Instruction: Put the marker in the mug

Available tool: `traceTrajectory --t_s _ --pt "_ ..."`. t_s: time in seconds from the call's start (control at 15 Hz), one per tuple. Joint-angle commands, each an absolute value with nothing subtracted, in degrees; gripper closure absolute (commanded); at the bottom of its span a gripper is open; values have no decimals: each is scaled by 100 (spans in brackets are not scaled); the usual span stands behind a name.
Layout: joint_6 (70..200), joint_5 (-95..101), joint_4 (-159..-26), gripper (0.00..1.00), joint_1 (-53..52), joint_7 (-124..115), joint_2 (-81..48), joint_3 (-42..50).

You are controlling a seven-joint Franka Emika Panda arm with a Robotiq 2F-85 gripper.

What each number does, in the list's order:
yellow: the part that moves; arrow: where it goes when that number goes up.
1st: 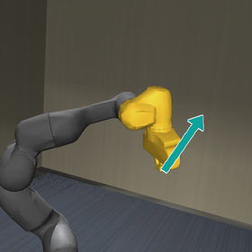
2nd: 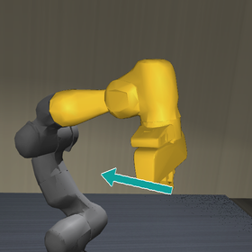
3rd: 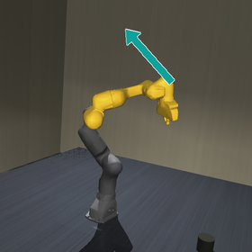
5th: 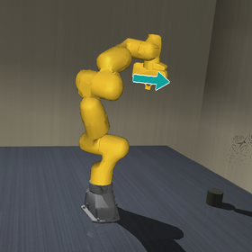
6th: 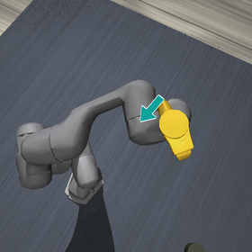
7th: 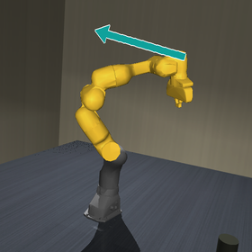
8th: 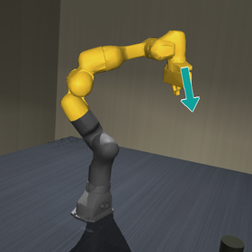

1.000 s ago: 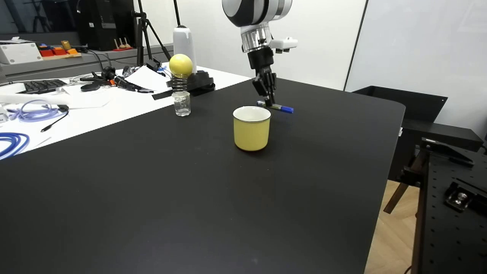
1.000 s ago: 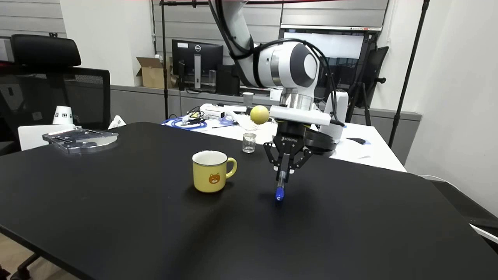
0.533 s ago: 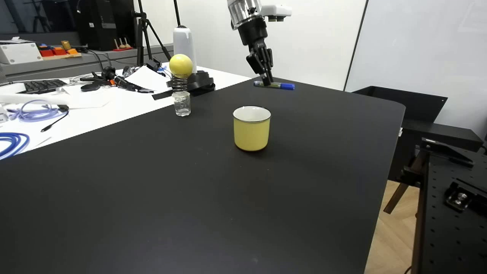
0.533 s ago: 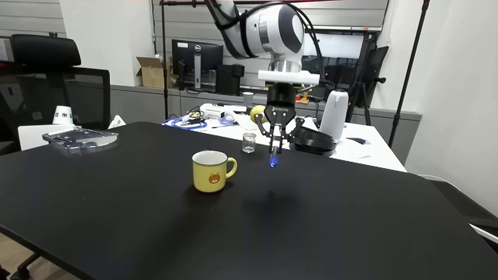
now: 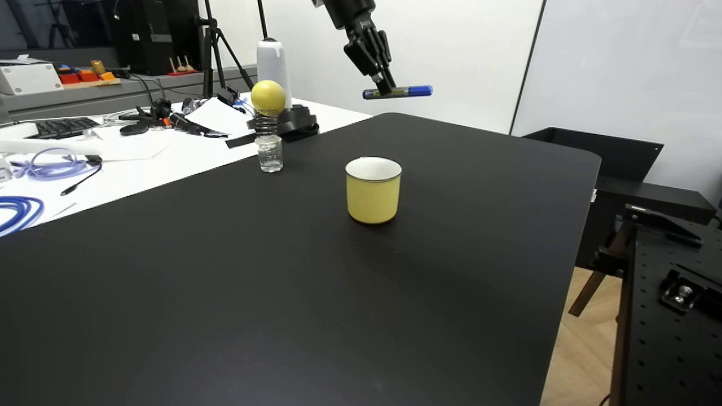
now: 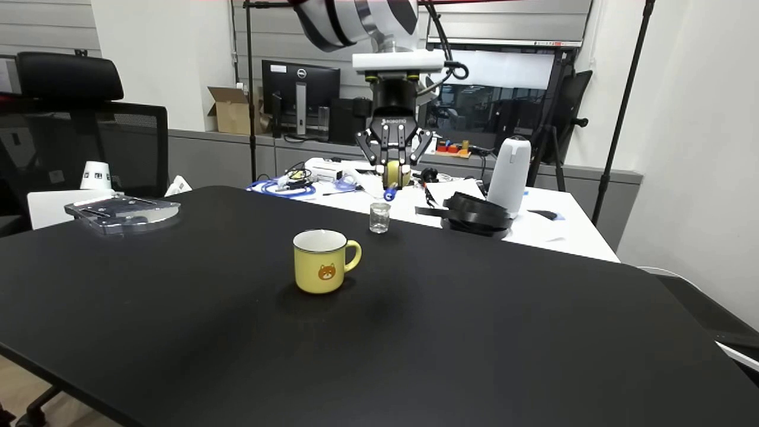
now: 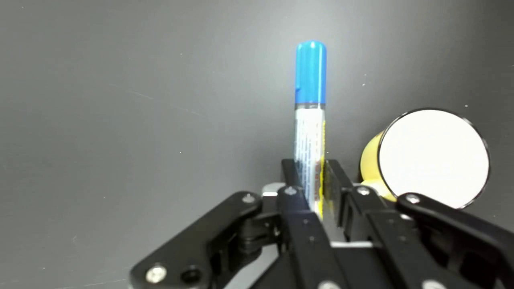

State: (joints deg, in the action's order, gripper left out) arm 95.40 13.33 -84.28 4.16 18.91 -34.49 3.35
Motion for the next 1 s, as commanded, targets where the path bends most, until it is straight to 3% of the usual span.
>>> traceTrajectory --t_s 0.0,0.93 --pt "8982 1430 -8367 95 283 1862 -3368 219" --pt "7558 1168 -7549 95 322 2288 -4456 -76"
